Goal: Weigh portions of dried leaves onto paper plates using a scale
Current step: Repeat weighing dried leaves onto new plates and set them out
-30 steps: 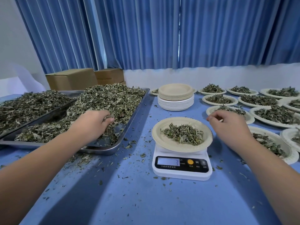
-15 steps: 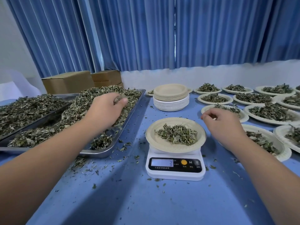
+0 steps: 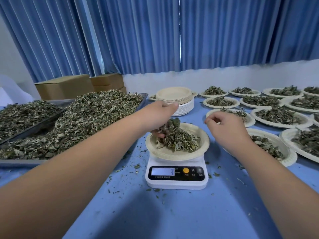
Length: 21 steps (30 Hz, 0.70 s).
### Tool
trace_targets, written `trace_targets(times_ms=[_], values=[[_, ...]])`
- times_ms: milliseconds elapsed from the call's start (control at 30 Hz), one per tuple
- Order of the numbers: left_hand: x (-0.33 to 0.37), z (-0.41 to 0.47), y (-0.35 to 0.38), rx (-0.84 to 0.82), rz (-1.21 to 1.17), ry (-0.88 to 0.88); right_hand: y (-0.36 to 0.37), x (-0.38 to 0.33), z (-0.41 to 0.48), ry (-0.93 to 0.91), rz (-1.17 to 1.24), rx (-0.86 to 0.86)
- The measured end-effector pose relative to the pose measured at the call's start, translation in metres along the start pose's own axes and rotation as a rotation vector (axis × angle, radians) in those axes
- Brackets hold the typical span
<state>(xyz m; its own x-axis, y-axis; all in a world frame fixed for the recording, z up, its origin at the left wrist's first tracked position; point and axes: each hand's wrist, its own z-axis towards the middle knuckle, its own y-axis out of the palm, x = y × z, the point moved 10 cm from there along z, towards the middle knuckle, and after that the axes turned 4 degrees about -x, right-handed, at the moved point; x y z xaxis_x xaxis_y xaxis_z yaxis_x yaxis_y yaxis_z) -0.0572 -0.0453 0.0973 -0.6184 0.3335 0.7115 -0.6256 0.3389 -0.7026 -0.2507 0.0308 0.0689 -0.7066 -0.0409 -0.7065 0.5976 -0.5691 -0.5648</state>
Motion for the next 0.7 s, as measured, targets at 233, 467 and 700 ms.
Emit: trace_targets(times_ms=[233,467,700], values=[[-0.004,-0.009,0.006,-0.096,-0.270,-0.035,0.001,-0.002,-0.001,-0.009,0.006,-0.013],[-0.011,-0.019,-0.010,-0.095,-0.254,0.013,0.001,-0.003,-0.002,-0.024,-0.005,-0.010],[-0.013,-0.019,-0.030,0.061,-0.184,0.144,0.003,-0.004,-0.001,-0.032,-0.030,-0.016]])
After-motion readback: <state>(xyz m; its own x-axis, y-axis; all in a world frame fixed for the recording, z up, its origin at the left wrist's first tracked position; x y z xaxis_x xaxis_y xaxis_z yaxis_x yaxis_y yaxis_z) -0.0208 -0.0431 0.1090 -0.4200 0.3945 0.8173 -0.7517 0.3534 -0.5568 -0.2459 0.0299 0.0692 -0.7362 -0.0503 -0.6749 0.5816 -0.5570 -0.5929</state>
